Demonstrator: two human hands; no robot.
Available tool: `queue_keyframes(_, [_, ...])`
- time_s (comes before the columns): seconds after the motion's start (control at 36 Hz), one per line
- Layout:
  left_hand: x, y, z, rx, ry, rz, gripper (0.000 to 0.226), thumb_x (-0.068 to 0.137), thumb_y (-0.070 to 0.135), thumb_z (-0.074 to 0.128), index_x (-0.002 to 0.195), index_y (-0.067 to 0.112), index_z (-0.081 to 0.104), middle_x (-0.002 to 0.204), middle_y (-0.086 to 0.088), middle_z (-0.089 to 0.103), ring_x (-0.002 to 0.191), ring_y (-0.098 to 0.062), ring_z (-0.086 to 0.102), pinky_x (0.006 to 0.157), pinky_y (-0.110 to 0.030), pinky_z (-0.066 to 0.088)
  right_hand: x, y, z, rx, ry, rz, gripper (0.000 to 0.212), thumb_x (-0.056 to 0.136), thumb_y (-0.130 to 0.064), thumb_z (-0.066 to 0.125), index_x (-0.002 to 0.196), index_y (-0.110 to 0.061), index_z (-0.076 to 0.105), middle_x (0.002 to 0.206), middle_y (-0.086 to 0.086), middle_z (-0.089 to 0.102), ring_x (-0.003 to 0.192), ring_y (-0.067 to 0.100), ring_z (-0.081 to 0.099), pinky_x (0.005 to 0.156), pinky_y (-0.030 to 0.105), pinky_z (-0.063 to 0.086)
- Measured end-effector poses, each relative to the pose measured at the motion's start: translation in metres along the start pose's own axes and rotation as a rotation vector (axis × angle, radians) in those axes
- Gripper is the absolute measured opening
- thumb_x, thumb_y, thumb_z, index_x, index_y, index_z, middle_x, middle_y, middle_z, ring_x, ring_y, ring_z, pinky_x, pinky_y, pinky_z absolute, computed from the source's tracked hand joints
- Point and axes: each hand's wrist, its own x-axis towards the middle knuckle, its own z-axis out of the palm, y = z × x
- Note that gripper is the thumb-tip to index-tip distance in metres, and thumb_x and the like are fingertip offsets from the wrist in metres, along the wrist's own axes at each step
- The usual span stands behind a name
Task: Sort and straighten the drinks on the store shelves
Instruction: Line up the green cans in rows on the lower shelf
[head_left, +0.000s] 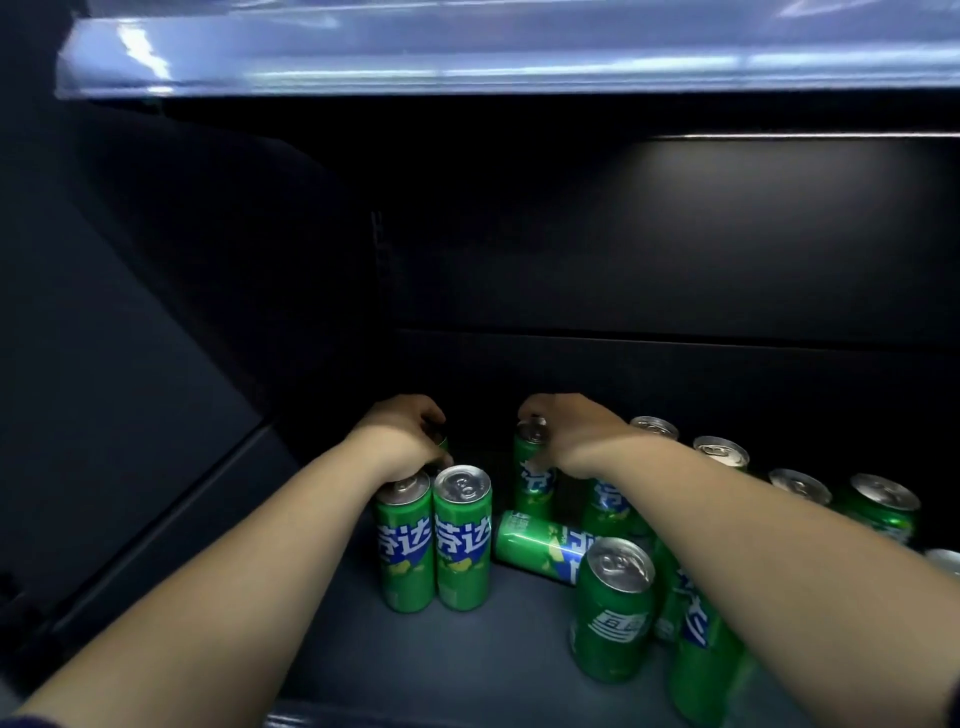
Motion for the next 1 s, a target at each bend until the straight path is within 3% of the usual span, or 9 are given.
queue_keyframes(0.19, [-0.006,0.000,-0.006,-0.035,0.099,0.041,0.061,0.072,0.024,0.087,0.127,0.029,0.062,0.125,0.004,0.065,0.107,-0.015,0.063,0.081,-0.024,0.050,-0.009,-0.004,-0.007,0.050,0.078,-0.035,0.053,0.079,-0.026,0.082,0.125,-0.035,0.058,0.117,-0.004,0.063,0.097,0.021,0.064,0.083,0.038,0.057])
queue_keyframes(0.28, [-0.010,0.005,-0.021,-0.062,0.157,0.101,0.059,0.070,0.022,0.087,0.125,0.027,0.065,0.122,0.007,0.067,0.107,-0.013,0.064,0.090,-0.026,0.052,-0.016,-0.013,-0.021,0.095,0.132,-0.063,0.053,0.078,-0.028,0.082,0.126,-0.037,0.059,0.118,-0.005,0.064,0.100,0.021,0.065,0.087,0.041,0.057])
queue_keyframes(0.39, [-0.024,0.020,-0.048,-0.138,0.240,0.199,0.056,0.070,0.017,0.087,0.121,0.025,0.068,0.114,0.007,0.070,0.103,-0.011,0.066,0.096,-0.031,0.053,-0.031,-0.030,-0.048,0.148,0.214,-0.126,0.052,0.075,-0.029,0.084,0.122,-0.037,0.064,0.112,-0.008,0.064,0.099,0.017,0.065,0.083,0.032,0.055])
queue_keyframes(0.47, [-0.044,0.035,-0.072,-0.179,0.321,0.296,0.053,0.071,0.015,0.086,0.120,0.023,0.069,0.111,0.006,0.071,0.102,-0.010,0.066,0.096,-0.030,0.052,-0.052,-0.049,-0.072,0.159,0.301,-0.161,0.057,0.073,-0.032,0.085,0.127,-0.037,0.065,0.122,-0.009,0.066,0.107,0.014,0.064,0.091,0.031,0.054])
queue_keyframes(0.56, [-0.070,0.050,-0.096,-0.190,0.390,0.391,0.055,0.066,0.023,0.088,0.118,0.026,0.071,0.107,0.008,0.072,0.099,-0.008,0.068,0.094,-0.028,0.053,-0.078,-0.067,-0.094,0.119,0.394,-0.244,0.064,0.072,-0.035,0.087,0.132,-0.034,0.064,0.133,-0.009,0.063,0.117,0.010,0.059,0.096,0.023,0.047])
queue_keyframes(0.67, [-0.110,0.062,-0.121,-0.123,0.450,0.473,0.056,0.065,0.030,0.090,0.117,0.030,0.071,0.106,0.013,0.072,0.098,-0.003,0.066,0.096,-0.027,0.052,-0.111,-0.083,-0.108,0.174,0.417,-0.356,0.063,0.072,-0.031,0.087,0.131,-0.027,0.067,0.129,-0.012,0.066,0.116,0.002,0.060,0.102,0.021,0.046])
queue_keyframes(0.78, [-0.143,0.057,-0.127,-0.119,0.355,0.496,0.057,0.064,0.027,0.092,0.116,0.032,0.070,0.102,0.019,0.070,0.094,0.009,0.063,0.087,-0.016,0.049,-0.137,-0.089,-0.101,0.263,0.381,-0.393,0.059,0.071,-0.028,0.089,0.127,-0.028,0.069,0.120,-0.018,0.068,0.108,-0.007,0.061,0.091,0.013,0.045])
queue_keyframes(0.86, [-0.157,0.038,-0.113,-0.185,0.224,0.467,0.060,0.061,0.023,0.093,0.115,0.033,0.068,0.106,0.011,0.071,0.096,0.004,0.066,0.088,-0.021,0.053,-0.149,-0.089,-0.077,0.320,0.309,-0.371,0.058,0.071,-0.030,0.090,0.125,-0.031,0.070,0.117,-0.019,0.068,0.101,-0.009,0.062,0.082,0.011,0.047])
queue_keyframes(1.0, [-0.165,-0.005,-0.069,-0.251,0.053,0.378,0.059,0.063,0.009,0.092,0.114,0.025,0.068,0.103,0.014,0.071,0.093,0.006,0.067,0.082,-0.017,0.053,-0.151,-0.086,-0.015,0.313,0.191,-0.283,0.062,0.069,-0.030,0.091,0.126,-0.032,0.068,0.124,-0.018,0.065,0.114,-0.003,0.060,0.100,0.027,0.050])
